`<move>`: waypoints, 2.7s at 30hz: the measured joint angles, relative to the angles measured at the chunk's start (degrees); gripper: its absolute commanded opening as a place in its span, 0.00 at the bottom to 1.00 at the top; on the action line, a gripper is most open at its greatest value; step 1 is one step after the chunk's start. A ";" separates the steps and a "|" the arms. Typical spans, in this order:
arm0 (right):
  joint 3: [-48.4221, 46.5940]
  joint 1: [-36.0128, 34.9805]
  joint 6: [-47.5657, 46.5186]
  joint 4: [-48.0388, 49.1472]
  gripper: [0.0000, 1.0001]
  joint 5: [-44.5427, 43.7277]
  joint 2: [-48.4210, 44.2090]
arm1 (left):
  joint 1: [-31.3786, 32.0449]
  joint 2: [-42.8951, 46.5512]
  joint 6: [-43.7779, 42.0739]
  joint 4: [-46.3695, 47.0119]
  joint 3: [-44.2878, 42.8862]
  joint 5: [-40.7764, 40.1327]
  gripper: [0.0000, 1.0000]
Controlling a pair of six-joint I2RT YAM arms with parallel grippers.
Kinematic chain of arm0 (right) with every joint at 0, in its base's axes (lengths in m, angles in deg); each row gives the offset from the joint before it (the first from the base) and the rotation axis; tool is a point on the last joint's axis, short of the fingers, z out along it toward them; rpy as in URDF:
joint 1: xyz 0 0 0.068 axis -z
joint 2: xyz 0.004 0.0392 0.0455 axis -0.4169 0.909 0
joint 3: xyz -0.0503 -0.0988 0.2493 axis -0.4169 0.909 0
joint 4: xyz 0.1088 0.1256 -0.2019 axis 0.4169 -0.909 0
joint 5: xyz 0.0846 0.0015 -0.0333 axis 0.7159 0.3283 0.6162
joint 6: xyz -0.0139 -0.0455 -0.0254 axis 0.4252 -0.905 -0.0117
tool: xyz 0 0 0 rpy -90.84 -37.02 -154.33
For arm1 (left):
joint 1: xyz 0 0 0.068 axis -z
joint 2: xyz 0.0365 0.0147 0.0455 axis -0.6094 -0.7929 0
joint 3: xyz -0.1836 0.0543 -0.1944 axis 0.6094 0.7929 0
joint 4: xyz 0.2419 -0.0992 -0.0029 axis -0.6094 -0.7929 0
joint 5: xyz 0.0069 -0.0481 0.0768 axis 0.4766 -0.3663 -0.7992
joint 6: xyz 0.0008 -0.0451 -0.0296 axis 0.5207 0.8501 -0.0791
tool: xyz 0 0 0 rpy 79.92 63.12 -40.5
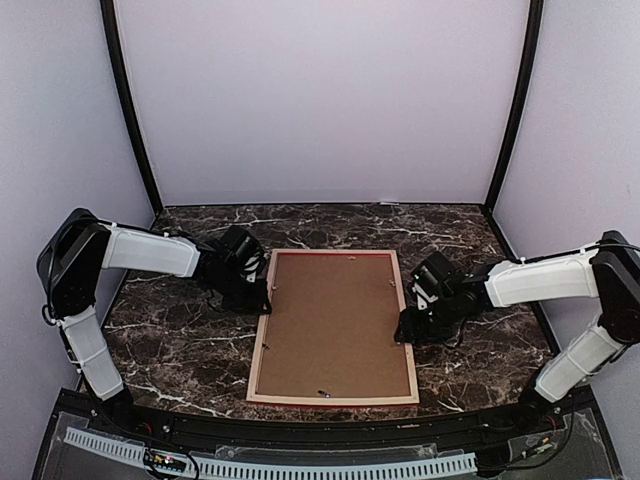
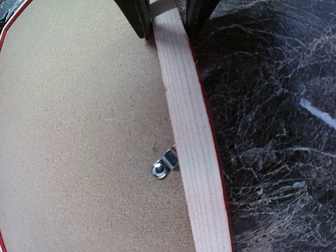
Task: Put the photo into the frame
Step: Press the fastener onto the backboard, then adjust the photo frame at the center of the board.
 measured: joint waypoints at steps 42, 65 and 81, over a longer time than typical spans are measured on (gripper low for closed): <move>-2.97 1.88 -9.51 -0.35 0.46 1.05 3.45 | -0.02 0.11 -0.17 0.15 0.20 -0.57 0.25; -16.44 7.87 -15.23 -0.22 0.06 0.07 15.43 | 0.02 6.58 -2.80 0.24 2.84 -0.24 0.94; -29.35 10.40 -38.82 -7.41 0.08 2.19 23.76 | -6.97 3.13 -18.32 -3.85 -11.85 -1.49 0.98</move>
